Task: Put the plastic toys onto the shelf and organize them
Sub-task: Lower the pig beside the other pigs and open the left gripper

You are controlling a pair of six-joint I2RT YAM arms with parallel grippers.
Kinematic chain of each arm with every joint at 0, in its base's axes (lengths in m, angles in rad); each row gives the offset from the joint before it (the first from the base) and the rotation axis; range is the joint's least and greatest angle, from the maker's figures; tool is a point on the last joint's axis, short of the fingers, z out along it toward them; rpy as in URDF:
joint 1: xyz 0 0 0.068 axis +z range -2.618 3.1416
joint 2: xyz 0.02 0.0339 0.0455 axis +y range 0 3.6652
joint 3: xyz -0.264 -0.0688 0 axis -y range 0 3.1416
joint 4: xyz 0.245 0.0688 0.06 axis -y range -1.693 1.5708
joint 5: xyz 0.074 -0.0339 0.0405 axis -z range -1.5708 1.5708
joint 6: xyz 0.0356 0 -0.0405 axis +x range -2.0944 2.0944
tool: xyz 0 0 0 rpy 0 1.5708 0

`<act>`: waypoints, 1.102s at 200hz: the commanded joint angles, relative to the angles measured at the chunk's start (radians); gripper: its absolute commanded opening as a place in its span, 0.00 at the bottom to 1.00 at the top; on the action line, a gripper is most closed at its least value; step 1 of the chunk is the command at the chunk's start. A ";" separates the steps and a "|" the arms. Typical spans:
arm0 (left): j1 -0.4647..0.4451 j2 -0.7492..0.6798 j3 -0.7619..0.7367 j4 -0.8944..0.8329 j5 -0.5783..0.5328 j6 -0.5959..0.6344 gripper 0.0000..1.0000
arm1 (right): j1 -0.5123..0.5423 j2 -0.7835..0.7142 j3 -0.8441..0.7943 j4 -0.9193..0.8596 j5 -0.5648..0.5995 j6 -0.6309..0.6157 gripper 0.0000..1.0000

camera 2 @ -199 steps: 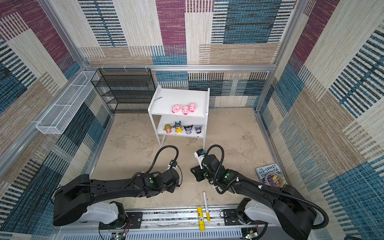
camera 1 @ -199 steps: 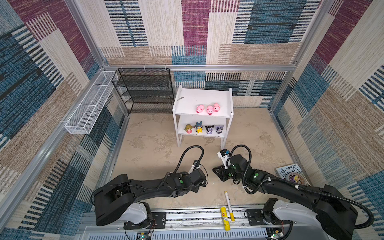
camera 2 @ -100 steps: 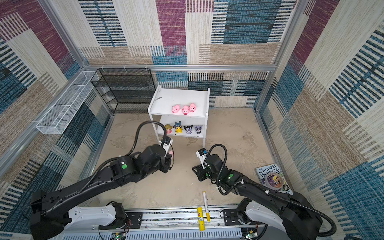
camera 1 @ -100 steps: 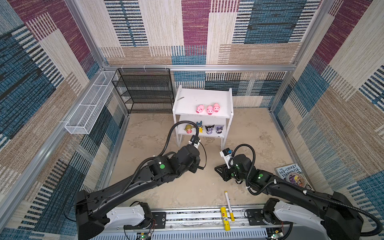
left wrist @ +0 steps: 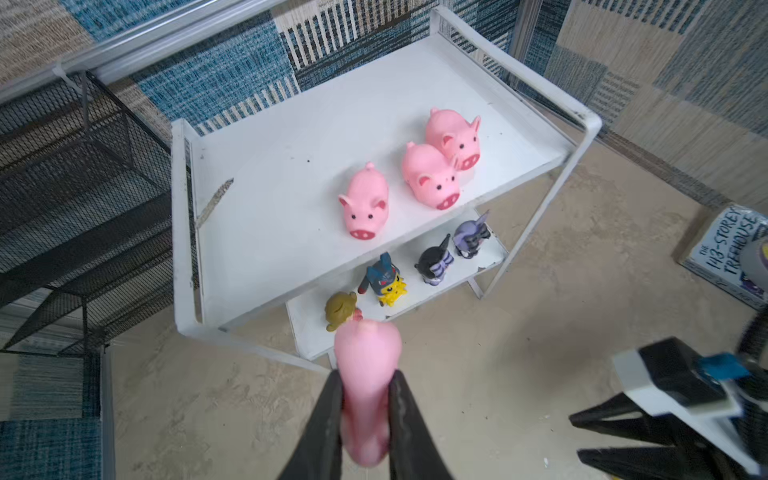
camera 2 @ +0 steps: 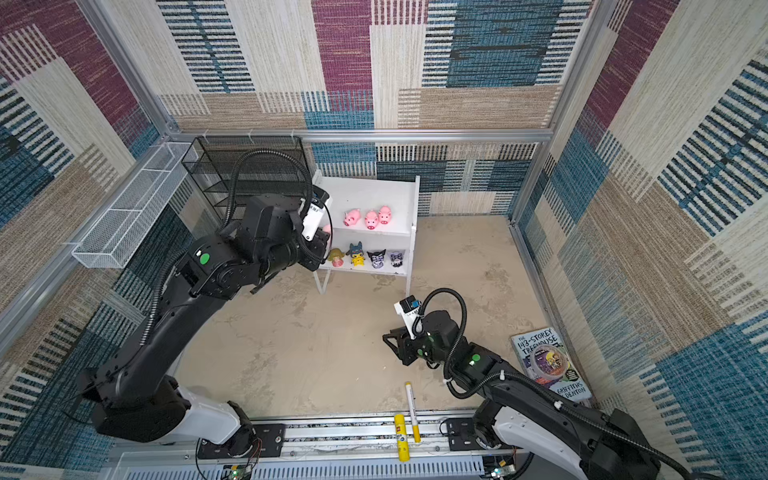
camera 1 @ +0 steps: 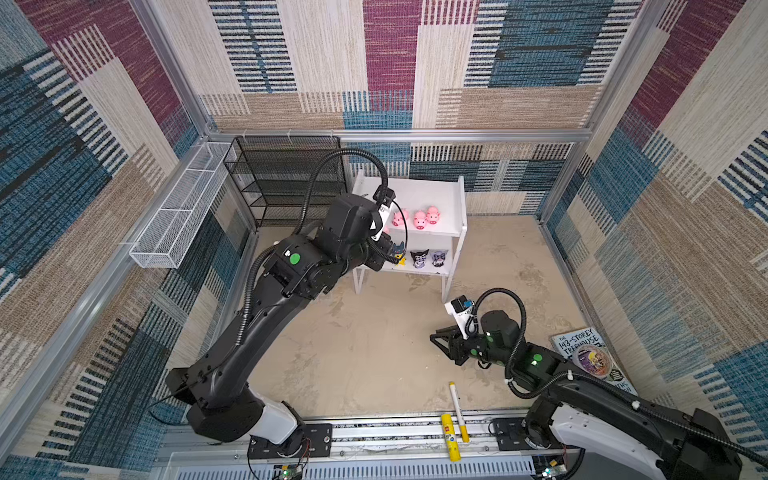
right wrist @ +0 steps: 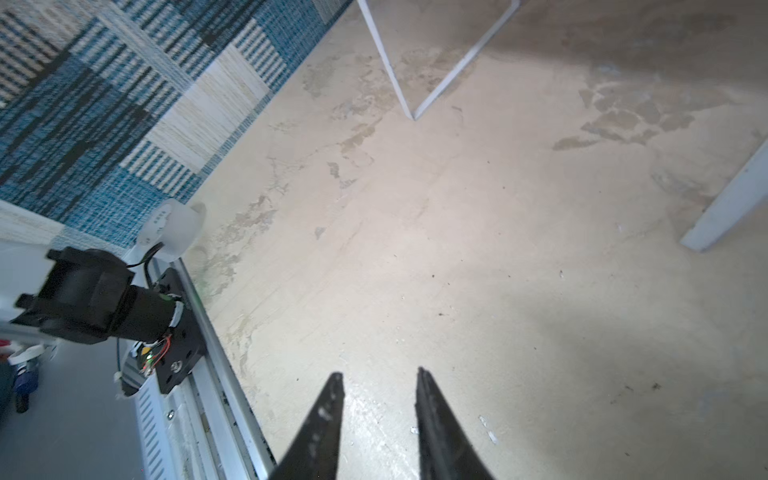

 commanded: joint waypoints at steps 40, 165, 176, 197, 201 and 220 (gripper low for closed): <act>0.072 0.186 0.239 -0.078 0.084 0.068 0.20 | 0.001 -0.260 0.212 -0.138 0.127 -0.184 0.84; 0.174 0.349 0.395 -0.161 0.123 0.071 0.24 | 0.002 -0.194 0.542 -0.307 0.293 -0.289 1.00; 0.179 0.350 0.392 -0.162 0.130 0.071 0.25 | 0.002 -0.193 0.541 -0.304 0.287 -0.286 1.00; 0.186 0.355 0.389 -0.162 0.136 0.071 0.29 | 0.000 -0.189 0.537 -0.293 0.277 -0.284 1.00; 0.188 0.356 0.389 -0.162 0.137 0.071 0.29 | 0.001 -0.189 0.538 -0.292 0.277 -0.284 1.00; 0.194 0.363 0.391 -0.162 0.143 0.072 0.31 | 0.001 -0.187 0.537 -0.292 0.276 -0.285 1.00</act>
